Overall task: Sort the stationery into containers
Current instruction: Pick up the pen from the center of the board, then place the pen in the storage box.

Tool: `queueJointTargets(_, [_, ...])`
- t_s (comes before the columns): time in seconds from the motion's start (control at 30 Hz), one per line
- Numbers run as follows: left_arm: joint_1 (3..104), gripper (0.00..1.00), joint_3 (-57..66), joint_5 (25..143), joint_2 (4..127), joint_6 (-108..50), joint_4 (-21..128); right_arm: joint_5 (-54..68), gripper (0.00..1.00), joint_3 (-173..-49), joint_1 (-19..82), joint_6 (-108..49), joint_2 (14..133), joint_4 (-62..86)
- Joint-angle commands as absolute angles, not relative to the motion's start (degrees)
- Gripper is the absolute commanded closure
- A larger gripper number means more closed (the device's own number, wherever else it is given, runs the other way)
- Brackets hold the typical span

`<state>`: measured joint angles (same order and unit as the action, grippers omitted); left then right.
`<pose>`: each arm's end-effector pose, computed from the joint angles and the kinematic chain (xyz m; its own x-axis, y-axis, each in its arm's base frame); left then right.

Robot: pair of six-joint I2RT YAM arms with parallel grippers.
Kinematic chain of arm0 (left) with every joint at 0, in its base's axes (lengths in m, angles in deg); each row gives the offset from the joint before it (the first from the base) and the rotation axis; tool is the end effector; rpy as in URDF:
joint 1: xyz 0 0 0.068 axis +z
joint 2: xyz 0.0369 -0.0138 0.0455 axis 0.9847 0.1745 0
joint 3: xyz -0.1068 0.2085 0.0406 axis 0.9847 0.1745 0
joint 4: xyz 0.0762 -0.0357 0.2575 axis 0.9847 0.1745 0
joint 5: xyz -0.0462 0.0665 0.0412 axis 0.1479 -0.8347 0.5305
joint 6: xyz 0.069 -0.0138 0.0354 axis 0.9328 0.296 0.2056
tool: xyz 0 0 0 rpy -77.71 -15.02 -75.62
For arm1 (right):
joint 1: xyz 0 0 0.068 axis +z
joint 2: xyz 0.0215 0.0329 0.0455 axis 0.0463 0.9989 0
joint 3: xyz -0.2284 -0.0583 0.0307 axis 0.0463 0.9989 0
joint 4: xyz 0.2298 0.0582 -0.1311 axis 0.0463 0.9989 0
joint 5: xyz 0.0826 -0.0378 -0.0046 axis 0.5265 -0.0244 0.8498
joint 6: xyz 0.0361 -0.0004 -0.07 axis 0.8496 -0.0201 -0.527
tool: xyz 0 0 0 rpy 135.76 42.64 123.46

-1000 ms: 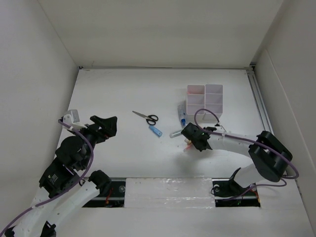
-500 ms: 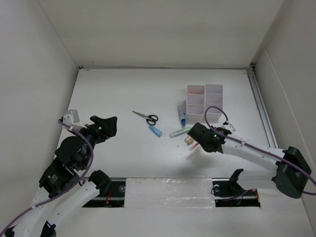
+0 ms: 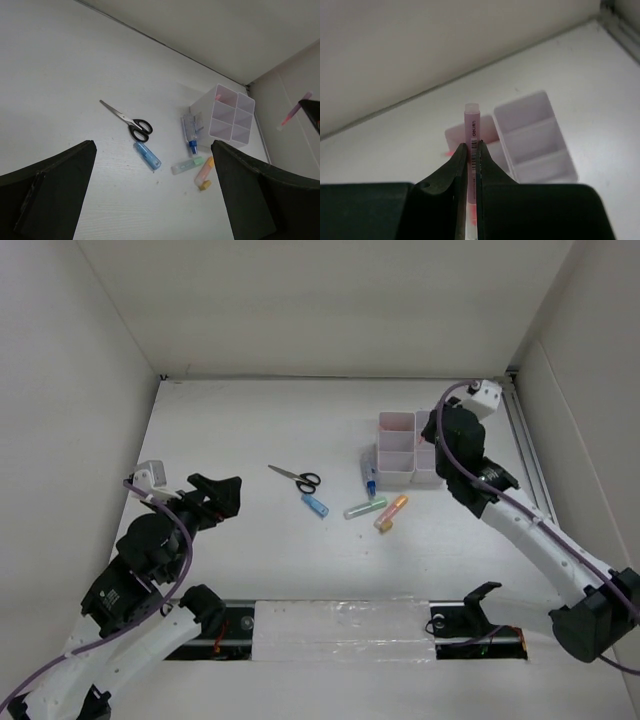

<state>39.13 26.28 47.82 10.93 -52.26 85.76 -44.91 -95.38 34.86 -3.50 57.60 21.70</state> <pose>0.1235 -0.0645 0.3694 -0.1352 -0.5479 -0.8255 0.1733 0.8072 -0.5642 0.2813 0.1217 0.3224 -0.0949 0.4043 -0.9097 0.2752 0.8888 0.3664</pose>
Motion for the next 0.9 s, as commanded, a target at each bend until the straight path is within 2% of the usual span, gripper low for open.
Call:
queueJointTargets(0.0, [38.8, 0.00, 27.0, 47.4, 12.5, -51.5, 84.1, -22.3, 1.00, -95.4, 28.4, -38.4, 61.3, -6.1])
queueJointTargets(0.03, [38.8, 0.00, 27.0, 47.9, 13.2, -51.5, 83.5, -13.1, 1.00, -95.4, 26.1, -40.9, 62.6, -11.7])
queueJointTargets(0.17, [38.8, 0.00, 27.0, 47.9, 13.7, -51.0, 83.5, -0.7, 1.00, -101.7, 24.4, -49.2, 71.2, -14.6])
queueJointTargets(0.47, [38.8, 0.00, 27.0, 47.9, 14.8, -51.0, 83.5, 13.1, 1.00, -105.1, 18.9, -51.9, 81.4, -19.4])
queueJointTargets(0.73, [38.8, 0.00, 27.0, 49.2, 16.6, -50.4, 82.9, 40.9, 1.00, -110.0, 12.5, -48.9, 90.4, -21.4])
queueJointTargets(0.87, [38.8, 0.00, 27.0, 49.2, 16.6, -50.4, 82.9, 42.5, 1.00, -109.4, 12.5, -48.9, 91.6, -20.7])
